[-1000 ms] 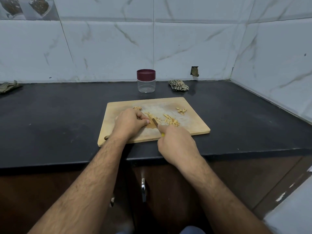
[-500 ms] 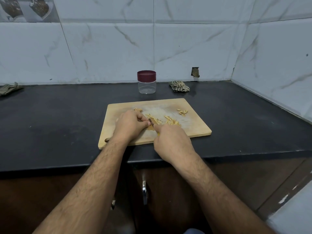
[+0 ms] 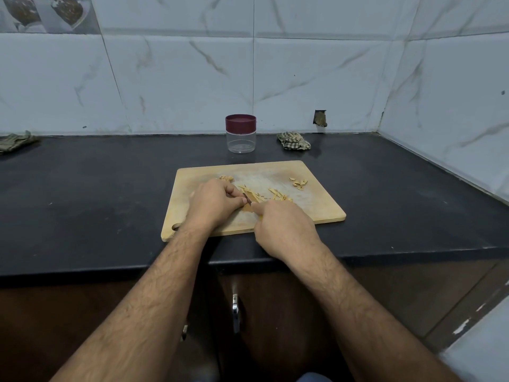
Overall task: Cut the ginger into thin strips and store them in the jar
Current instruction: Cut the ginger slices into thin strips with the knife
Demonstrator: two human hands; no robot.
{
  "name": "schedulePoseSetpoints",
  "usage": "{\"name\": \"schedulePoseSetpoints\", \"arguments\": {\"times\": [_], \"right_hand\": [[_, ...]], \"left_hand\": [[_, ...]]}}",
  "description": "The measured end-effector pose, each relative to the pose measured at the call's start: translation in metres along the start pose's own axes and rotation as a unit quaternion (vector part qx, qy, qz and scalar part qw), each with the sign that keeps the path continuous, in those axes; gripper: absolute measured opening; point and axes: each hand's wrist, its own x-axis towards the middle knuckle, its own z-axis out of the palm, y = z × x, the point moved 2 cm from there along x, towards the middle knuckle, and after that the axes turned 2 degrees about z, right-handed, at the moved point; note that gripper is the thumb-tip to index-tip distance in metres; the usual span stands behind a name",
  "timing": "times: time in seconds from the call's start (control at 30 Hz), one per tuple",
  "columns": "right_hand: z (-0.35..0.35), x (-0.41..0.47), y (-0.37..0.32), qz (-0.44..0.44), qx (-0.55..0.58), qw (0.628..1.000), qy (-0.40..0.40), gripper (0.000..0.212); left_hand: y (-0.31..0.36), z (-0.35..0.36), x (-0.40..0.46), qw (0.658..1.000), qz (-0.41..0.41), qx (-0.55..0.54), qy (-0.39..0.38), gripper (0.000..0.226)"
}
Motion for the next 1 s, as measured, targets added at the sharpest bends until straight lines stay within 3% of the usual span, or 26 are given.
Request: {"name": "schedulePoseSetpoints", "arguments": {"times": [0.77, 1.0], "right_hand": [[-0.002, -0.021, 0.021, 0.023, 0.088, 0.996, -0.001, 0.05], [-0.004, -0.022, 0.016, 0.011, 0.071, 0.997, 0.027, 0.043]], "left_hand": [[0.01, -0.006, -0.006, 1.0, 0.008, 0.023, -0.002, 0.026], [0.006, -0.005, -0.006, 0.998, -0.006, -0.055, 0.02, 0.018]]}}
